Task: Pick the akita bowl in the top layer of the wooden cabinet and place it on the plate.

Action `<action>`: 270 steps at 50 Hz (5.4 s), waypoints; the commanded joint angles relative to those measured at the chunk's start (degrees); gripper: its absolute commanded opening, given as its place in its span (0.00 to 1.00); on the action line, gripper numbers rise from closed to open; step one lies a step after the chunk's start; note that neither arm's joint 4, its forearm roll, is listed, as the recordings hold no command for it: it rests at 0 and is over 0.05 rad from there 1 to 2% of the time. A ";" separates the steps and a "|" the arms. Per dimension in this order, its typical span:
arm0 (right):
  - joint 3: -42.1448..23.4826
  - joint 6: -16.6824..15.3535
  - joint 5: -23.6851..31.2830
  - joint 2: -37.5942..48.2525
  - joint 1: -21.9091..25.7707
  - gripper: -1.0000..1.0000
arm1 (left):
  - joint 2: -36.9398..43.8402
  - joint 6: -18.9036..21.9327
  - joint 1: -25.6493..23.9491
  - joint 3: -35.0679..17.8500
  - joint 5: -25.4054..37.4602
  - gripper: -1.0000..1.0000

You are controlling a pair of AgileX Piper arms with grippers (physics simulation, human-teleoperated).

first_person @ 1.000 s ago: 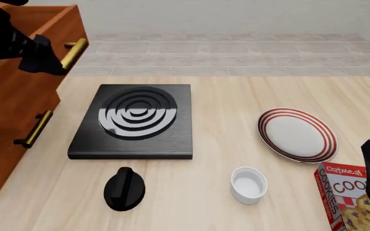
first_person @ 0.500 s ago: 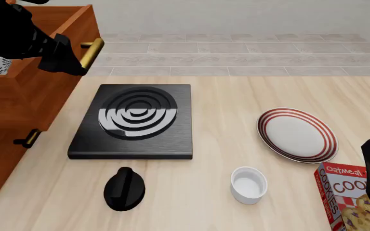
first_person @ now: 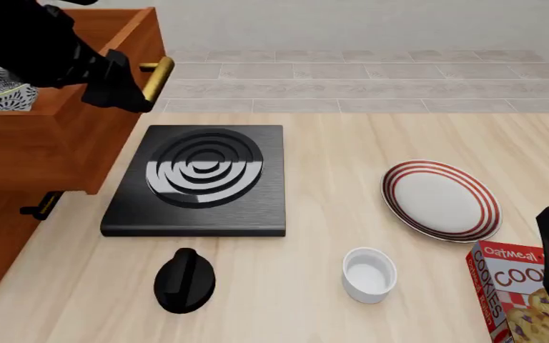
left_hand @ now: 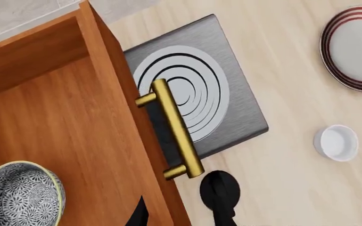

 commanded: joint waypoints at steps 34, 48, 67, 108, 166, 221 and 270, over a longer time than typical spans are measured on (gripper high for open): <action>-0.26 0.21 0.09 0.08 0.02 1.00 | 5.72 4.41 -2.12 -15.01 5.80 1.00; -0.34 0.13 0.09 0.08 0.21 1.00 | 5.86 6.55 0.08 -17.72 7.37 1.00; -0.44 0.08 0.08 0.14 0.31 1.00 | 5.76 8.66 2.82 -18.85 7.47 1.00; -0.40 -0.09 -0.08 0.12 0.30 1.00 | 7.07 7.06 11.53 -21.47 7.53 1.00; -0.30 -0.21 -0.13 0.13 0.33 1.00 | 8.03 7.26 20.42 -17.68 7.50 1.00; -0.31 -0.06 -0.11 0.04 0.14 1.00 | 10.70 6.28 23.14 -12.25 3.90 1.00; -0.23 -0.12 -0.18 0.10 0.13 1.00 | 9.04 3.62 22.27 -3.85 -1.44 1.00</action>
